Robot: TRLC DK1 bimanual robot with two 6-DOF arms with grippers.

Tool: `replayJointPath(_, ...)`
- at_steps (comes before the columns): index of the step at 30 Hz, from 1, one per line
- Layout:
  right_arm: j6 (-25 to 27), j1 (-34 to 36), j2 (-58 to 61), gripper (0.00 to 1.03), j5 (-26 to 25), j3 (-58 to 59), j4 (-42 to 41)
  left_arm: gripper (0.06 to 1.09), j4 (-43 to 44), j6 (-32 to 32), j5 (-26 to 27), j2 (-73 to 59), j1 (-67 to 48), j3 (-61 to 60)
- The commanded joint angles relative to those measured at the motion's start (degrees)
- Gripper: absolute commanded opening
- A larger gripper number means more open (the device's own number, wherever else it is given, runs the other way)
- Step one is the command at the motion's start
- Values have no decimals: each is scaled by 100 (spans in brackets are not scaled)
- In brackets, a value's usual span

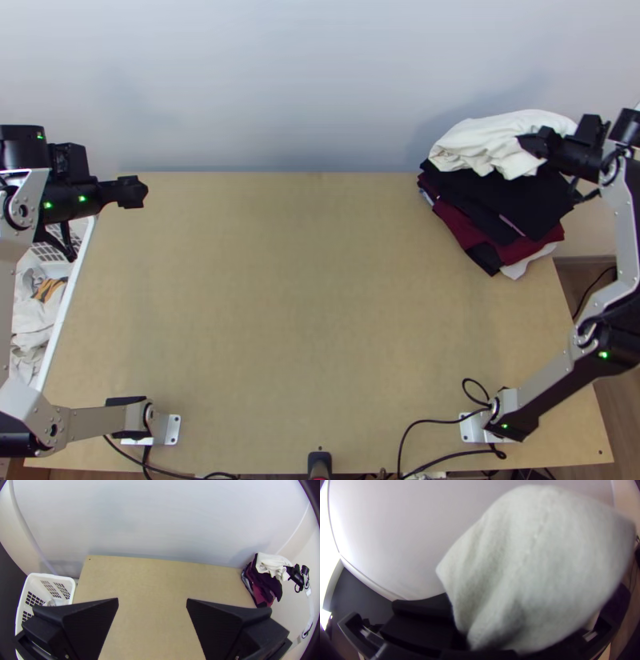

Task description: Fold the t-shirt

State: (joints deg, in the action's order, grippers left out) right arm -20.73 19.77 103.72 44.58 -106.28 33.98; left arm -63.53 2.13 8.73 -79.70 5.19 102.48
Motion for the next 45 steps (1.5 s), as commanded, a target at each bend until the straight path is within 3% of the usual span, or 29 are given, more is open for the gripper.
replayJointPath(1, 289, 132, -458, 3, -2, 371, -5, 105, 25, 77, -3, 69, -36, -105)
replayJointPath(5, 350, 273, -652, 3, -177, 749, 48, 105, 25, 59, -3, 78, -62, -114)
replayJointPath(6, 350, 326, -695, 9, -169, 846, 74, 105, 25, 51, -3, 78, -62, -114)
replayJointPath(7, 342, 396, -739, 27, -195, 934, 118, 105, 25, 42, -3, 86, -71, -114)
replayJointPath(9, 342, 493, -801, 71, -432, 1127, 188, 105, 25, 33, -3, 86, -71, -123)
replayJointPath(11, 368, 607, -818, 100, -678, 1276, 197, 105, 25, 15, 6, 86, -71, -140)
replayJointPath(17, 781, 1038, -933, 100, -1338, 1522, 197, 105, 25, -29, 23, 104, -71, -131)
replayJointPath(26, 851, 1547, -1689, 100, -1531, 1786, 346, 105, 60, -37, 32, 60, -71, -96)
replayJointPath(29, 851, 1539, -2031, 100, -1865, 1769, 30, 105, 60, -37, 32, 34, -80, -61)
replayJointPath(33, 1045, 941, -2471, 100, -2647, 2041, -902, 105, 60, -29, 23, 16, -80, 18)
replayJointPath(38, 1730, -237, -2488, 100, -4133, 2656, -2475, 105, 60, -20, 23, 16, -71, 132)
replayJointPath(45, 1660, -1168, -1566, 100, -4836, 2472, -2835, 105, -2, 15, 23, 16, -71, 229)
